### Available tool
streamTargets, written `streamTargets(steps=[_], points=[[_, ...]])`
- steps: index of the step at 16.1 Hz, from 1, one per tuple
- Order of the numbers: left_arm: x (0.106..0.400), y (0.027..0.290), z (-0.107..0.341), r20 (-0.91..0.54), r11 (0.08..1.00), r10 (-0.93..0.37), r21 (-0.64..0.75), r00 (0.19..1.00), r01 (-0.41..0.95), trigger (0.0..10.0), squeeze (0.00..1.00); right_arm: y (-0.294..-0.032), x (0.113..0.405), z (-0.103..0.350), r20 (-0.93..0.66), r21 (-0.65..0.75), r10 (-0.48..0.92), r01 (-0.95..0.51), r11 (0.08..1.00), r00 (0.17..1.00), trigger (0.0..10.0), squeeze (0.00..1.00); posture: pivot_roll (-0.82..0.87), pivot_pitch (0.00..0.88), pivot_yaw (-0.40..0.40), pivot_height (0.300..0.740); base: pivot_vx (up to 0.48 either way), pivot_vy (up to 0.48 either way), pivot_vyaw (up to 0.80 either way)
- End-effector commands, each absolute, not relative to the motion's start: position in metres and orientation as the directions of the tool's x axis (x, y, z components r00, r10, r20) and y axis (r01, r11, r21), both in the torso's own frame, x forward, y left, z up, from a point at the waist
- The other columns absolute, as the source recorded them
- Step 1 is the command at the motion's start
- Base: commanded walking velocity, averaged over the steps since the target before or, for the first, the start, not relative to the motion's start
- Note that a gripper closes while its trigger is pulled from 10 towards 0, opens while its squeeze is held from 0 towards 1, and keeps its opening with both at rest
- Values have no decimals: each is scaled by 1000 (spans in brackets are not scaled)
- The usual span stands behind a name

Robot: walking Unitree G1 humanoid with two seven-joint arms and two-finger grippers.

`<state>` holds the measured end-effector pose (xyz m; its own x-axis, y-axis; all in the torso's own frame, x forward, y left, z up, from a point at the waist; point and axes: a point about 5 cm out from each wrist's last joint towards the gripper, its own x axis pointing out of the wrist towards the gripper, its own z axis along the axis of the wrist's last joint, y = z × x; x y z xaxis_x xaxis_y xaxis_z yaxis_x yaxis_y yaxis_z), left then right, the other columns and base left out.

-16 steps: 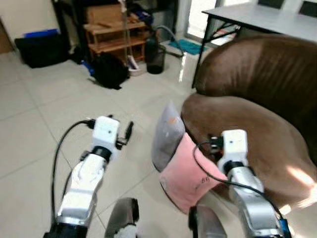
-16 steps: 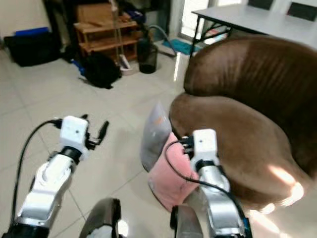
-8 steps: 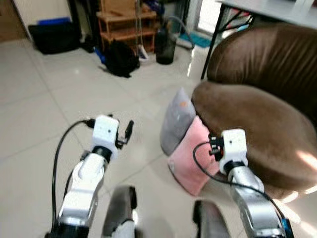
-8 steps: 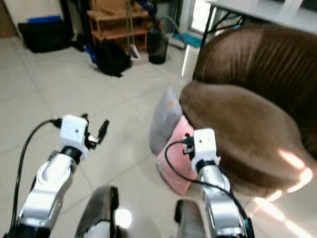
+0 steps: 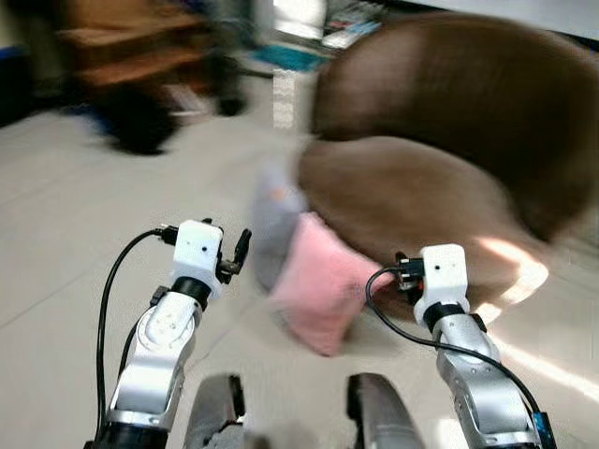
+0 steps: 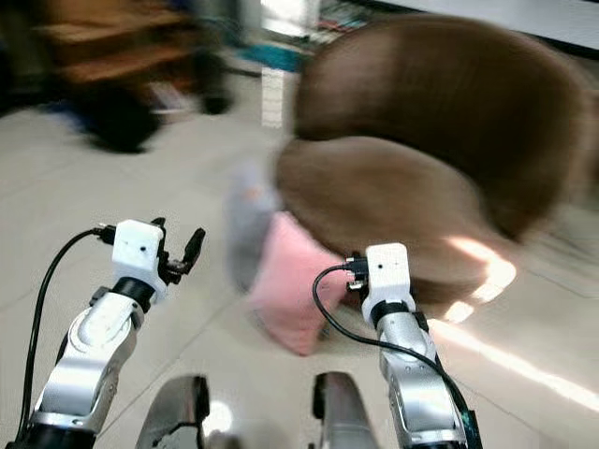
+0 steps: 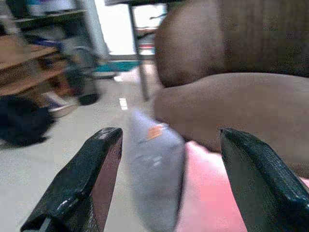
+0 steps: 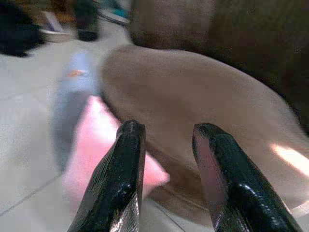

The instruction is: Move the pillow to the sofa from floor

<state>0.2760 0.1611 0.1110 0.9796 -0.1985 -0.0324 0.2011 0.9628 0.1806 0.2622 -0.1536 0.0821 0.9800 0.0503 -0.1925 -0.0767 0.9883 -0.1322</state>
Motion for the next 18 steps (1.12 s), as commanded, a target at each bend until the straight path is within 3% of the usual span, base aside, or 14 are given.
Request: streamTargets(steps=[1, 7, 11, 18], points=[[279, 157, 114, -25, 959, -216, 180, 976, 217, 10000, 0, -156, 263, 84, -190, -144, 44, -72, 987, 981, 10000, 0, -60, 36, -17, 607, 262, 0, 0], [279, 156, 115, -26, 957, -222, 186, 975, 223, 10000, 0, -154, 264, 85, -192, -178, 65, -100, 979, 979, 10000, 0, -59, 34, -15, 607, 266, 0, 0], [279, 156, 115, -26, 956, -223, 188, 975, 224, 10000, 0, -152, 264, 84, -195, -184, 72, -109, 977, 978, 10000, 0, -58, 33, -16, 607, 264, 0, 800], [280, 156, 114, -28, 954, -230, 193, 973, 231, 10000, 0, -155, 265, 83, -192, -164, 39, -71, 984, 981, 10000, 0, -56, 26, -14, 607, 260, 0, 0]])
